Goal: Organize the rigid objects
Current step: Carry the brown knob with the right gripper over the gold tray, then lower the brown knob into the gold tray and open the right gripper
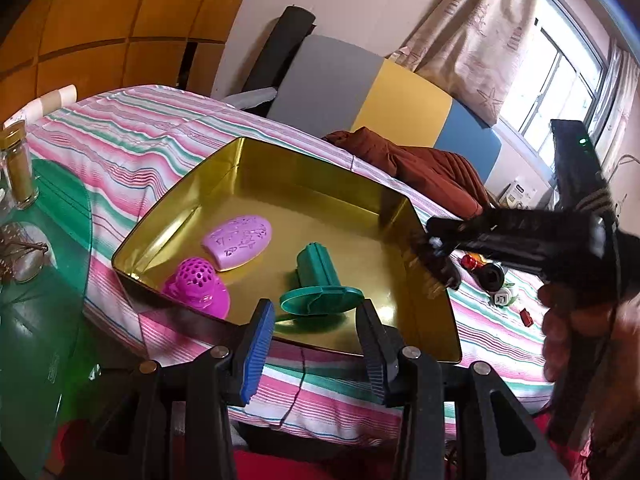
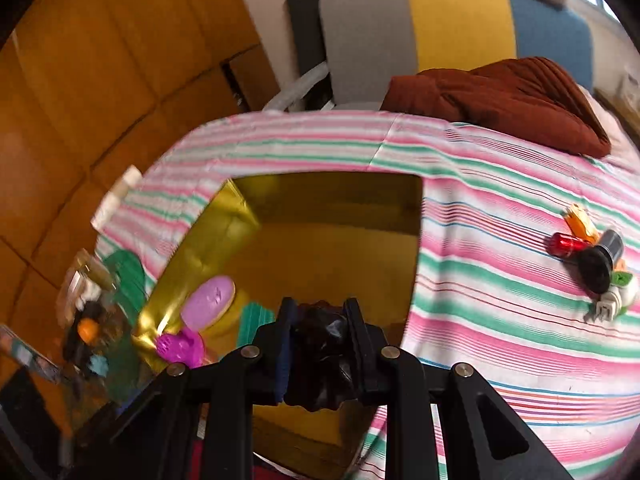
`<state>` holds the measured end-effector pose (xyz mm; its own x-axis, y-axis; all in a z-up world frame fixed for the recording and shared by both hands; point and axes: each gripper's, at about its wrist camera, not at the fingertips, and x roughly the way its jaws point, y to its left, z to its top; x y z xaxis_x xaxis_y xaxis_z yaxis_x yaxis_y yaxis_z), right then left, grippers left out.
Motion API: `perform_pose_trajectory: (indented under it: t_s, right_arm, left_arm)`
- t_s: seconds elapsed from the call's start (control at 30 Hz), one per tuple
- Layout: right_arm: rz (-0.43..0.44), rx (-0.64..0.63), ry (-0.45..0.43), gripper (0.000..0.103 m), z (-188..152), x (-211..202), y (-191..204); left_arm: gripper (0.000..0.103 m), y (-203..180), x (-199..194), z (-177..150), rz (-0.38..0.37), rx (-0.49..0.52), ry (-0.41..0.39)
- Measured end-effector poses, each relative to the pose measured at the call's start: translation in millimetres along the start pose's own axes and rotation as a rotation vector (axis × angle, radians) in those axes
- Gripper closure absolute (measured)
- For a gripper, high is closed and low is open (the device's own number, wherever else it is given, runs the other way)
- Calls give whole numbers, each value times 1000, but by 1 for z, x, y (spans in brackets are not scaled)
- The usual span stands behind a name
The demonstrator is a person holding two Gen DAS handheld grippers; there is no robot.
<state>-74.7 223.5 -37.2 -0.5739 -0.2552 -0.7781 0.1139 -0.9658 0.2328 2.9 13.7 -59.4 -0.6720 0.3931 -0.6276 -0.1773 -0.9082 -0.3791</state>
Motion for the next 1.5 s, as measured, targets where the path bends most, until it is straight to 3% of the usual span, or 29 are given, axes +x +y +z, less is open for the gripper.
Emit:
perform_pose_trajectory:
  t_s: [0.47, 0.53, 0.63, 0.9, 1.03, 1.5]
  right_arm:
    - [-64, 0, 81, 78, -12, 41, -3]
    - [-49, 16, 71, 75, -12, 38, -4]
    - [-39, 36, 35, 59, -13, 27, -6]
    - [-25, 75, -24, 57, -14, 3, -13]
    - [-9, 116, -28, 50, -18, -3, -21]
    - [-6, 182, -36, 47, -30, -20, -46]
  left_arm:
    - [61, 8, -2, -2, 10, -18, -6]
    - [61, 10, -1, -2, 12, -27, -7]
    - [61, 10, -1, -2, 16, -31, -8]
    - [61, 8, 1, -3, 21, -23, -4]
    - [61, 4, 2, -5, 14, -10, 5]
    - [61, -15, 7, -12, -3, 55, 29]
